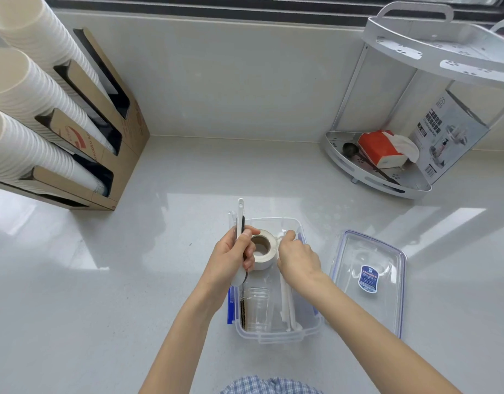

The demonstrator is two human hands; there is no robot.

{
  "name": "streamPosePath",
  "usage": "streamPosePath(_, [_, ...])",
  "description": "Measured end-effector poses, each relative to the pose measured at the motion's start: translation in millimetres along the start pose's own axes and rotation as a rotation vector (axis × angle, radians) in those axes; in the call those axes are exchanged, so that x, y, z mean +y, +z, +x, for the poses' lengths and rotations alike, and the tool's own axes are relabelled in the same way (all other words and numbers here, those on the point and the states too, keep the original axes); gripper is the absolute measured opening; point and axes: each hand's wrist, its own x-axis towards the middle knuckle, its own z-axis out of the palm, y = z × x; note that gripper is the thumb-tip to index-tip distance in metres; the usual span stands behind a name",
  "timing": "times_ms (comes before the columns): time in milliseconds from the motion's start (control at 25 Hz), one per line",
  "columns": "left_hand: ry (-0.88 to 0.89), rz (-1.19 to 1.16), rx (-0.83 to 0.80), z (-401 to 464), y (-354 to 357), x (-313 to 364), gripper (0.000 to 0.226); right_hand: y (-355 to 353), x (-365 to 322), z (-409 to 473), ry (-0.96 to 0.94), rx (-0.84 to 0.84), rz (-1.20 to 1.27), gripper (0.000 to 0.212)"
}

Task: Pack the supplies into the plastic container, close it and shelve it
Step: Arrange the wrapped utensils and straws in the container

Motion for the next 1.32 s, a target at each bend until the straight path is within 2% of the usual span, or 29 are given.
streamPosePath(160, [0.004,0.016,-0.011,0,1,0,0.020,7,3,9,0.015,-0.048,-0.085,0.060])
streamPosePath(280, [-0.001,0.018,-0.007,0,0,1,0.020,10,2,11,0.012,-0.074,-0.110,0.063])
streamPosePath(400, [0.002,0.010,-0.007,0,-1,1,0.020,6,5,4,-0.032,-0.045,-0.123,0.050])
streamPosePath(520, [0.000,0.010,-0.013,1,0,1,0.020,-1,15,-9,-0.201,0.132,-0.111,0.024])
streamPosePath(600, [0.002,0.006,-0.018,2,1,0,0.020,1,25,-14,-0.362,0.239,-0.132,0.022])
streamPosePath(680, [0.005,0.001,-0.026,3,3,-1,0.020,10,37,-17,-0.462,0.201,-0.276,0.025])
streamPosePath(800, [0.005,-0.007,-0.034,3,3,-3,0.020,18,48,-17,-0.583,0.052,-0.395,0.029])
streamPosePath(920, [0.002,-0.006,-0.035,3,3,-3,0.020,19,52,-15,-0.570,-0.018,-0.425,0.037])
streamPosePath(1080, [0.004,0.005,-0.026,3,3,-1,0.020,24,47,-11,-0.601,0.011,-0.363,0.043])
streamPosePath(1120, [0.005,0.007,-0.021,3,3,-1,0.020,25,48,-9,-0.605,0.005,-0.350,0.038])
streamPosePath(1200, [0.007,0.011,-0.017,3,3,0,0.019,27,47,-11,-0.596,0.019,-0.384,0.011])
streamPosePath(1240, [0.007,0.012,-0.016,3,3,0,0.019,23,45,-14,-0.590,0.043,-0.413,0.009])
streamPosePath(1280, [0.006,0.012,-0.015,3,3,1,0.019,23,44,-13,-0.583,0.082,-0.479,0.018])
streamPosePath(1320, [0.005,0.014,-0.014,3,3,1,0.019,26,45,-9,-0.578,0.107,-0.490,0.019])
